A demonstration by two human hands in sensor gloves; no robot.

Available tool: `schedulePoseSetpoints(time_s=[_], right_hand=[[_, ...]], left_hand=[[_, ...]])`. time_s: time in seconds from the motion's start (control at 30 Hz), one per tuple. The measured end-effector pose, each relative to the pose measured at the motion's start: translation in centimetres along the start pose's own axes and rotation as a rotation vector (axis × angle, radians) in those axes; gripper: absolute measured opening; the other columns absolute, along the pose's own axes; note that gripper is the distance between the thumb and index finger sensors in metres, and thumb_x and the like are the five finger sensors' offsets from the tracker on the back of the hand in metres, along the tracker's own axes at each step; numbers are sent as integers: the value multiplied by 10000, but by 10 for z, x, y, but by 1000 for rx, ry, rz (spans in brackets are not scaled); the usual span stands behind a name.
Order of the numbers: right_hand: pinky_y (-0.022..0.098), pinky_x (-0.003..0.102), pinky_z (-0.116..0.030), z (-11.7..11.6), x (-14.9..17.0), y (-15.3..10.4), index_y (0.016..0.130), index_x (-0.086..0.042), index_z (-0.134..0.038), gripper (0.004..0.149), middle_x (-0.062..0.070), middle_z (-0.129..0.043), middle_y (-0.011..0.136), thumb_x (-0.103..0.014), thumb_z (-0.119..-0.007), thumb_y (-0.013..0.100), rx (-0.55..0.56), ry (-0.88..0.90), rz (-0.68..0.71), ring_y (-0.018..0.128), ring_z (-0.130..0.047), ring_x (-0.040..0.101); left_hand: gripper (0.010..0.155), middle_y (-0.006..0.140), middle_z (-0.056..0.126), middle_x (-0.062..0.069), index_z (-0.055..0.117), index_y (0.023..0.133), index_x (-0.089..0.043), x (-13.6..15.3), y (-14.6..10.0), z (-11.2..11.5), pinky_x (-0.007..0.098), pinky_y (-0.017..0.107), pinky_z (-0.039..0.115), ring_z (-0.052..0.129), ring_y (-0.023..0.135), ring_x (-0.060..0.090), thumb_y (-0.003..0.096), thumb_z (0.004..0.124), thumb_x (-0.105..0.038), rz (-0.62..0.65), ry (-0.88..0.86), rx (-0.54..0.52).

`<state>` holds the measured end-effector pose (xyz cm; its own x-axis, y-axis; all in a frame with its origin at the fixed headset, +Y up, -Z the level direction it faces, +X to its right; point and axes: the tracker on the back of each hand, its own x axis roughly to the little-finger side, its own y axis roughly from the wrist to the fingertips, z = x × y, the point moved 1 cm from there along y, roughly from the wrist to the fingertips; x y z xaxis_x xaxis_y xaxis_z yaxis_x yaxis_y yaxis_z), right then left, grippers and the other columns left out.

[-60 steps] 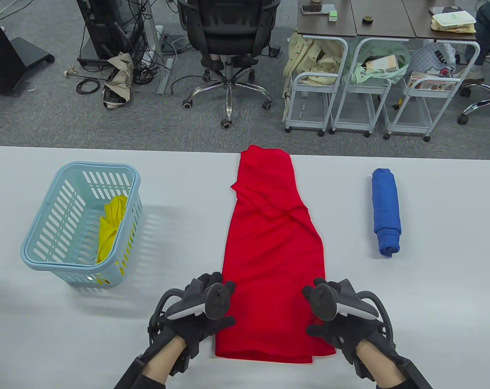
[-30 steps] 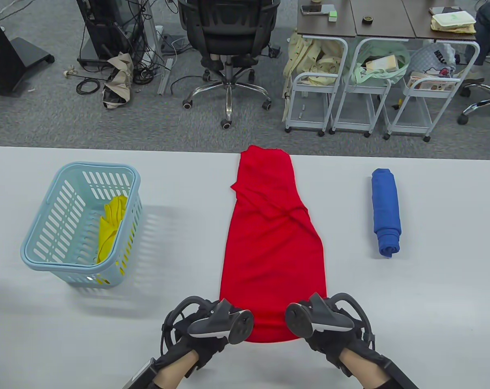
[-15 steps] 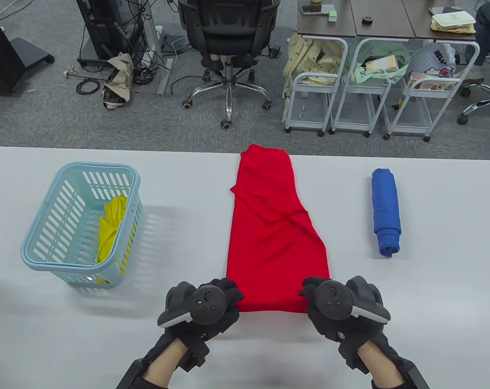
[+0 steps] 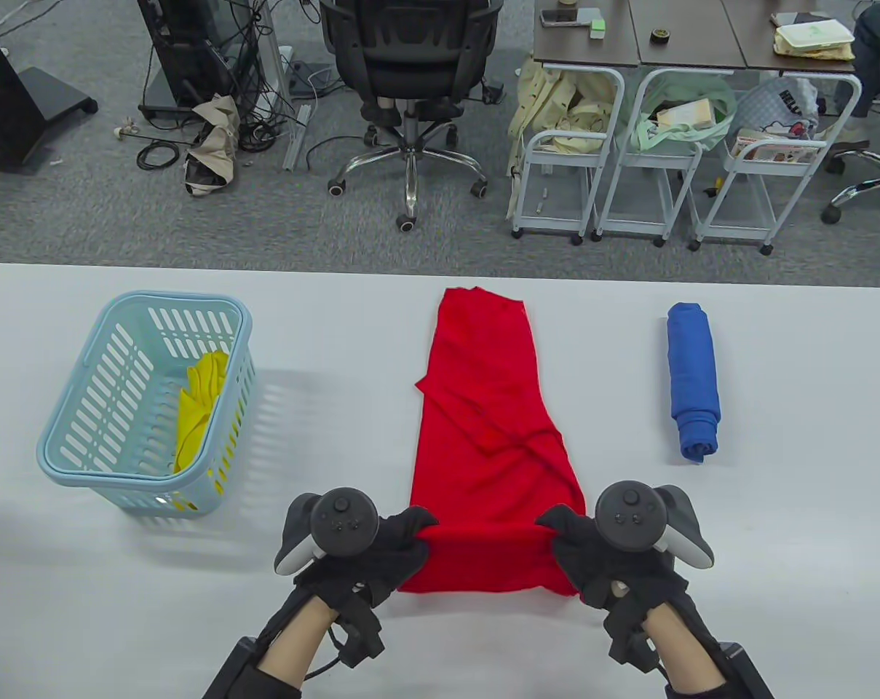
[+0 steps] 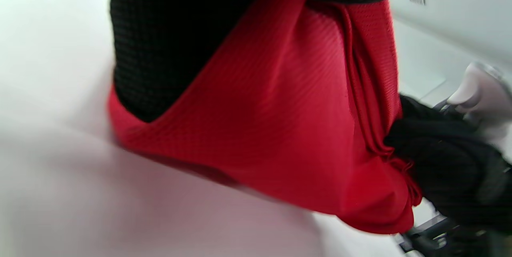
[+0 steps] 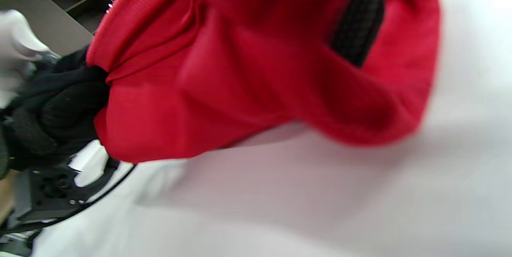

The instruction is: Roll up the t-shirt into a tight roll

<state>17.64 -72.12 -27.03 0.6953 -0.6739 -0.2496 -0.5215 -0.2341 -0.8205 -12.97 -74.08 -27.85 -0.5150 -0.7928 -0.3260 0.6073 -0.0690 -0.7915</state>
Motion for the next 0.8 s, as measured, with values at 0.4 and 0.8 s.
schedulePoseSetpoints(time_s=[0.4, 0.8], right_hand=[[435, 387, -853, 1, 11, 4, 1016, -232, -578, 424, 79, -765, 925, -361, -659, 620, -10, -71, -122, 577, -996, 184], [504, 414, -790, 19, 6, 27, 1006, -231, -652, 439, 65, -743, 936, -400, -683, 602, 46, -284, -237, 654, -931, 200]], left_hand=[[460, 706, 999, -34, 651, 1011, -229, -4, -4, -6, 354, 363, 966, 1124, 424, 154, 583, 633, -396, -124, 288, -70], [438, 906, 881, -21, 780, 951, -309, -15, 11, -25, 406, 531, 889, 1022, 685, 199, 560, 715, -496, -223, 615, -218]])
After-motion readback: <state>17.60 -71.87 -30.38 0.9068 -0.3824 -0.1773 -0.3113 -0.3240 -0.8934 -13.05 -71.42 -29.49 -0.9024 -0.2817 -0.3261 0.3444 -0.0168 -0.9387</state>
